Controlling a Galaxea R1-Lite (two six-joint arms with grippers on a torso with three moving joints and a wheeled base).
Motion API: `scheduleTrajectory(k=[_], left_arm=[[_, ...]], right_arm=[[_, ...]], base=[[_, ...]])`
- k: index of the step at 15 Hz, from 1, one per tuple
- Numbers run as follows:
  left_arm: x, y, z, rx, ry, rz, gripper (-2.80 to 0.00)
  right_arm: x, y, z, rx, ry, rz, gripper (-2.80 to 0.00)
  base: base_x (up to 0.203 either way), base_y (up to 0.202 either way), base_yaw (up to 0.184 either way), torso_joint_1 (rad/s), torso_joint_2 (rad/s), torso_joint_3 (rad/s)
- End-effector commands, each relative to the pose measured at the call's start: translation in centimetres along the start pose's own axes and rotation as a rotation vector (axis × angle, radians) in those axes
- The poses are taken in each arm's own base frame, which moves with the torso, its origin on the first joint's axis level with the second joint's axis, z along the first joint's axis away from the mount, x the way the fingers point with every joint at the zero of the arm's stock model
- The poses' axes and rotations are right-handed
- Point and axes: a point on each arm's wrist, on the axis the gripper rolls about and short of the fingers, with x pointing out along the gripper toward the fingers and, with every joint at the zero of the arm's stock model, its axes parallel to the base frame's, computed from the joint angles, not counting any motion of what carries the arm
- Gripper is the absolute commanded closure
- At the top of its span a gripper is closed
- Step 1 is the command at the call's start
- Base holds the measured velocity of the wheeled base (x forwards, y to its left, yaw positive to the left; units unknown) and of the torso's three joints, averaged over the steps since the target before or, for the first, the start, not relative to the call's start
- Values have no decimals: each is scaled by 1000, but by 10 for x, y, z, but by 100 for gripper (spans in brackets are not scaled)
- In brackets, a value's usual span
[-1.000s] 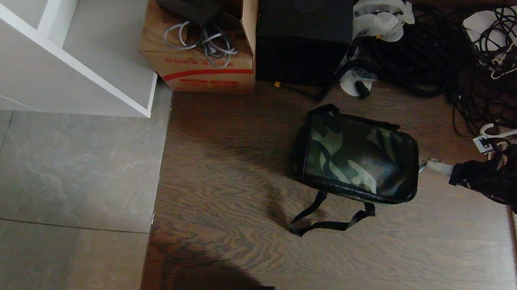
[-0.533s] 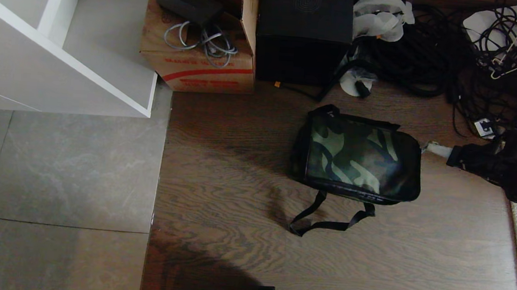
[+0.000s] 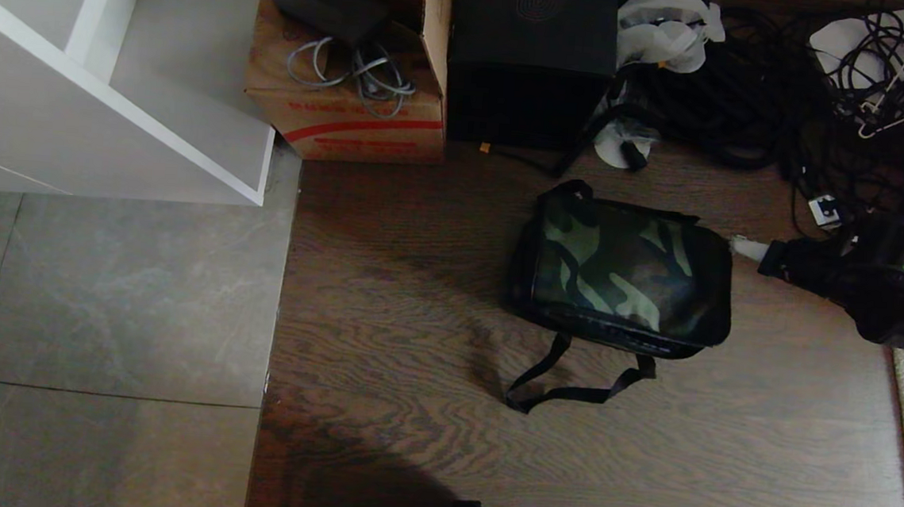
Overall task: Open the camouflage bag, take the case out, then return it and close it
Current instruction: Open the top of the storage box
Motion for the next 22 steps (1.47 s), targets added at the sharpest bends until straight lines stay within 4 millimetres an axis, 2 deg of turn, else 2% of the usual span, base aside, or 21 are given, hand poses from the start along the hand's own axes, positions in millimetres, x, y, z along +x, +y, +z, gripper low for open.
scheduleTrajectory(k=[1, 3, 4, 5, 7, 10, 13, 15, 16, 19, 22], left_arm=[[1, 0, -3, 0, 8, 1, 0], [1, 0, -3, 0, 8, 1, 0], [1, 0, -3, 0, 10, 1, 0], [1, 0, -3, 0, 9, 1, 0], [1, 0, -3, 0, 8, 1, 0], [1, 0, -3, 0, 8, 1, 0], [1, 0, -3, 0, 9, 1, 0], [1, 0, -3, 0, 9, 1, 0], [1, 0, -3, 0, 10, 1, 0], [1, 0, -3, 0, 9, 1, 0], [1, 0, -3, 0, 8, 1, 0]], right_arm=[[3, 0, 3, -1, -11, 12, 0], [2, 0, 3, 0, -12, 9, 0], [0, 0, 2, 2, -10, 8, -181], [-2, 0, 1, 0, -9, 4, -280], [-8, -1, -4, 1, 2, -5, -280], [-29, 0, -9, -29, 33, -31, -280], [-64, 2, -27, -8, 101, -23, -280], [-92, 13, -26, 56, 142, 39, -280], [-100, 20, -24, 93, 162, 51, -280], [-116, 44, -28, 243, 239, 48, -280], [-121, 63, -47, 447, 342, 43, -280]], base=[[0, 0, 0, 0, 0, 0], [0, 0, 0, 0, 0, 0], [0, 0, 0, 0, 0, 0], [0, 0, 0, 0, 0, 0], [0, 0, 0, 0, 0, 0], [0, 0, 0, 0, 0, 0], [0, 0, 0, 0, 0, 0], [0, 0, 0, 0, 0, 0], [0, 0, 0, 0, 0, 0], [0, 0, 0, 0, 0, 0], [0, 0, 0, 0, 0, 0]])
